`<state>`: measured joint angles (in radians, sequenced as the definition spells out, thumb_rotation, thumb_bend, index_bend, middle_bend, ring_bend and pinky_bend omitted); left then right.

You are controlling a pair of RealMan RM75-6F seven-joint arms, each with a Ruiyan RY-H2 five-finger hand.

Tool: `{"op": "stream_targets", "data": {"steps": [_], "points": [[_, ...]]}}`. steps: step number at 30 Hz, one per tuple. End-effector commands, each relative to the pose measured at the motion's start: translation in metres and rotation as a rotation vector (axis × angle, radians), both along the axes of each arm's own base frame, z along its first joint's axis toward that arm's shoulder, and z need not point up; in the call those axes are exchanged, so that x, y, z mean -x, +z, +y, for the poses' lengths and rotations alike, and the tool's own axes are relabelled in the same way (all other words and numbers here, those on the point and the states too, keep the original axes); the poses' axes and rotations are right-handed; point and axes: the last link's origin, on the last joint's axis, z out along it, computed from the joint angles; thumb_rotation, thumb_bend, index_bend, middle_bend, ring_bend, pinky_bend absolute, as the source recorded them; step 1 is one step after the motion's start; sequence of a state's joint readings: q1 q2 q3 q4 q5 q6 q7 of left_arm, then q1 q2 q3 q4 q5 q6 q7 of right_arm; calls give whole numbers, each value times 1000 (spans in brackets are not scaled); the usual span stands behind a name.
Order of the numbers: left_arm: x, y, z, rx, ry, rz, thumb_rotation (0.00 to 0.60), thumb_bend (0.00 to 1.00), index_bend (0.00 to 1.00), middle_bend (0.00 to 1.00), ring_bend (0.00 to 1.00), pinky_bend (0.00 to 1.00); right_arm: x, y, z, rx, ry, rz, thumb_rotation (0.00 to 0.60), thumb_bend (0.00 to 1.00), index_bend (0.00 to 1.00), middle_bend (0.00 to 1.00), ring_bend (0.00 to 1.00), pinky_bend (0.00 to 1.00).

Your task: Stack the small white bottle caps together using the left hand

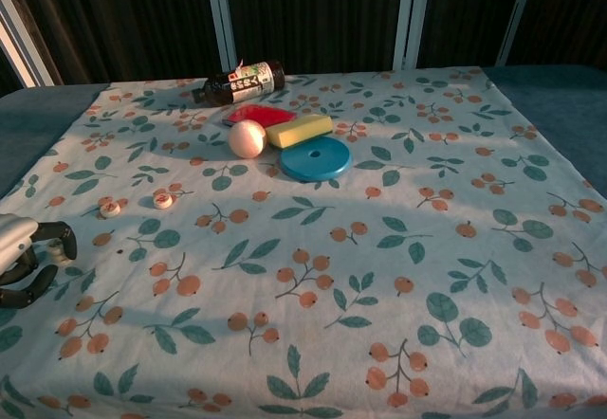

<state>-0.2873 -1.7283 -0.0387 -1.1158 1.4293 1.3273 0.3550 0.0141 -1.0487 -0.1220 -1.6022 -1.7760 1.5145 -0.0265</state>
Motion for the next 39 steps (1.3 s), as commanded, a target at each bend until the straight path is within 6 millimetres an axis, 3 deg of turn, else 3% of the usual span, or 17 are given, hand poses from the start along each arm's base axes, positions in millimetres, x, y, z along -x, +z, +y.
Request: {"op": "stream_targets", "data": {"steps": [1,9,16,21,26,32,39], "points": [[0,0,0,-2,2,-2,600,558,440,1000,1000,1000,0,0,0,0,0,0,600,178,0,0,0,0],[-3,1,-2,2,-17,-23,600,560,444,1000,1000,1000,0,0,0,2,0,0,600,178,0,0,0,0],[-37,10,2,-23,-111,-161,600,533,430,1000,1000,1000,0,0,0,0,2,-2,600,179,0,0,0,0],[-67,20,35,-40,-107,-245,600,456,409,1000,1000,1000,0,0,1,-8,4,-3,600,178,0,0,0,0],[-89,26,83,-37,-45,-249,600,443,405,1000,1000,1000,0,1,0,-3,1,-4,600,178,0,0,0,0],[-91,18,124,6,80,-176,600,421,404,1000,1000,1000,1,1,-1,-5,1,1,600,178,0,0,0,0],[-86,10,135,45,140,-97,600,405,385,1000,1000,1000,2,3,-2,0,-6,1,600,178,0,0,0,0]]}}
